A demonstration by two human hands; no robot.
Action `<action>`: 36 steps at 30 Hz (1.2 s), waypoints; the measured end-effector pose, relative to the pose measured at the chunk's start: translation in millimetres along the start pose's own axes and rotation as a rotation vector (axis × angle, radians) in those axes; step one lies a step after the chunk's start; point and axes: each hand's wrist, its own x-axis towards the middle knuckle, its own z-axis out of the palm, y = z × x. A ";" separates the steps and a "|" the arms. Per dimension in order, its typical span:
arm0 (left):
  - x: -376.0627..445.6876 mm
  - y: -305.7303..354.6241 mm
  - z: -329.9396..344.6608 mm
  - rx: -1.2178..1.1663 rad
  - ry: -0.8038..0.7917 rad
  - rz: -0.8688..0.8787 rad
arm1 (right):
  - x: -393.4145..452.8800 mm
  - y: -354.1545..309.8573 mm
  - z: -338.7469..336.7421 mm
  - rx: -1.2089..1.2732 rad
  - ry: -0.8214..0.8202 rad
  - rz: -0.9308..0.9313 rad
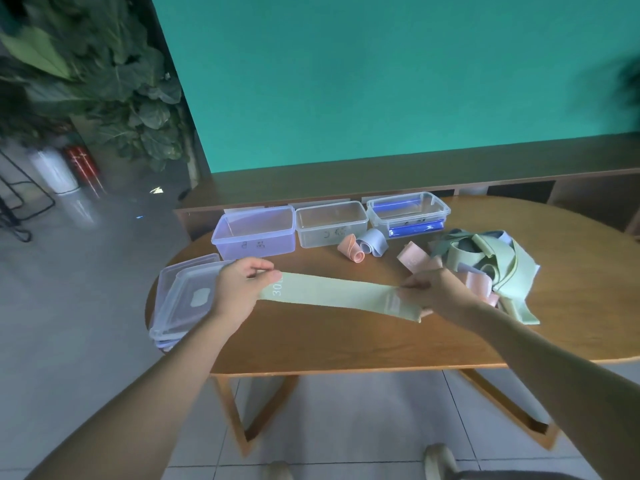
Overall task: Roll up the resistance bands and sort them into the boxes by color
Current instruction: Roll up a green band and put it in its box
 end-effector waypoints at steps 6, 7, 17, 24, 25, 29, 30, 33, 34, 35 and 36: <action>21.4 -0.7 -4.8 -0.024 -0.114 -0.064 | -7.8 7.4 3.7 0.131 -0.090 0.159; 26.2 -0.4 -3.2 -0.063 -0.155 -0.078 | -5.8 11.7 6.7 0.141 -0.090 0.168; 105.0 -10.9 40.8 0.034 -0.149 -0.008 | 25.0 30.4 63.7 0.387 -0.025 0.139; 146.7 -14.9 97.8 0.207 -0.119 0.109 | 30.3 29.0 99.1 0.192 0.061 0.014; 147.6 -15.4 103.8 0.225 -0.116 0.120 | 27.2 30.0 100.6 0.077 0.102 -0.017; 139.4 -25.8 120.0 0.249 -0.084 0.127 | 19.0 40.6 97.9 -0.247 0.315 -0.140; 133.8 -28.2 121.8 0.227 -0.047 0.128 | 17.3 42.4 96.1 -0.246 0.339 -0.135; 106.9 -38.1 121.3 0.164 0.091 0.155 | 9.4 41.5 90.3 -0.238 0.328 -0.127; 92.9 -43.6 120.5 0.165 0.111 0.160 | 6.3 40.4 89.4 -0.250 0.309 -0.129; 76.9 -50.1 119.3 0.176 0.123 0.167 | 3.2 39.2 88.9 -0.254 0.283 -0.123; 59.7 -56.1 118.6 0.180 0.125 0.186 | 0.7 38.0 88.4 -0.243 0.252 -0.114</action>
